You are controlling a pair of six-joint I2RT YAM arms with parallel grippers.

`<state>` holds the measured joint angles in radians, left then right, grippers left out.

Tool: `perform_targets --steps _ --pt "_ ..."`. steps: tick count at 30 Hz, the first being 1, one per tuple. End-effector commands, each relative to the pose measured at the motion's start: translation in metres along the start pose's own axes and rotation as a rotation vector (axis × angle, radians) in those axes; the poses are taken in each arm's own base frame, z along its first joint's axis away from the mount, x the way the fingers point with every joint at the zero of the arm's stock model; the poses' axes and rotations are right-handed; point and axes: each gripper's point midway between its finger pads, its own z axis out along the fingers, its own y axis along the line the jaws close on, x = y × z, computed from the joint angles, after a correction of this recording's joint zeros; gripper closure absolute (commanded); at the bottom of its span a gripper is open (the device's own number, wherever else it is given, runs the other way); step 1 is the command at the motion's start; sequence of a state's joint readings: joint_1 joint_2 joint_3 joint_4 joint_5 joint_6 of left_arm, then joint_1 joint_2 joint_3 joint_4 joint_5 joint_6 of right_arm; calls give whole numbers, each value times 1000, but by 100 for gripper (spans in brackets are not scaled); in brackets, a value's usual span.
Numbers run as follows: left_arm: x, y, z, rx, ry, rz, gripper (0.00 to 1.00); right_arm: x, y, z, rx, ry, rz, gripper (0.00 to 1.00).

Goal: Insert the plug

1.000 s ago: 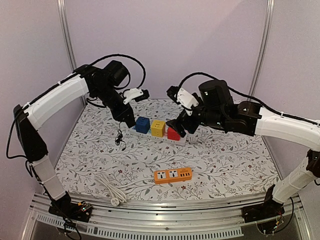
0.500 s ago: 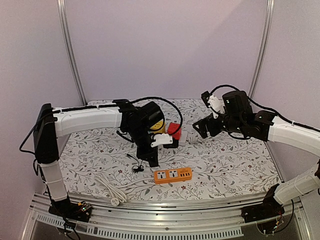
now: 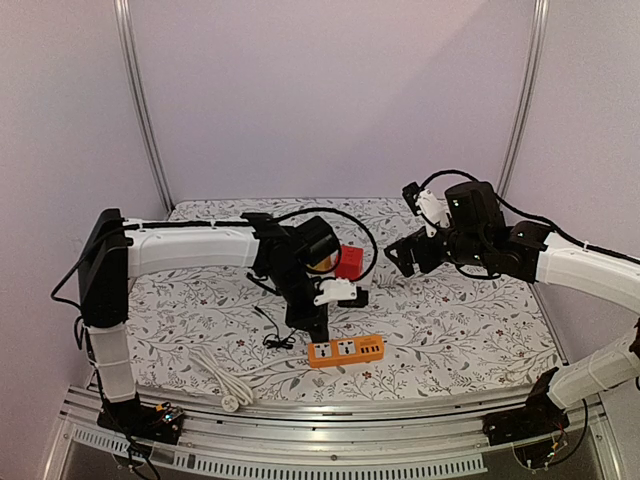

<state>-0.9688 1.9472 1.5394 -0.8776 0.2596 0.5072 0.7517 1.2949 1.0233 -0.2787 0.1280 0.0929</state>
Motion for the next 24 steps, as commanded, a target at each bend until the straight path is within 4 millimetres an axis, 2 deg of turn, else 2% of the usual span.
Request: perform_targets --steps 1,5,14,20,24 --pt "2 -18 15 34 36 5 100 -4 2 0 -7 -11 -9 1" --pt "5 -21 19 36 63 -8 100 -1 3 2 -12 -2 -12 1" --pt "22 -5 35 -58 152 7 100 -5 3 -1 -13 -16 -24 1" --pt "23 3 24 -120 179 24 100 -6 1 -3 -5 -19 -40 1" --pt "23 -9 22 -60 175 20 100 -8 1 -2 -4 -22 -43 1"
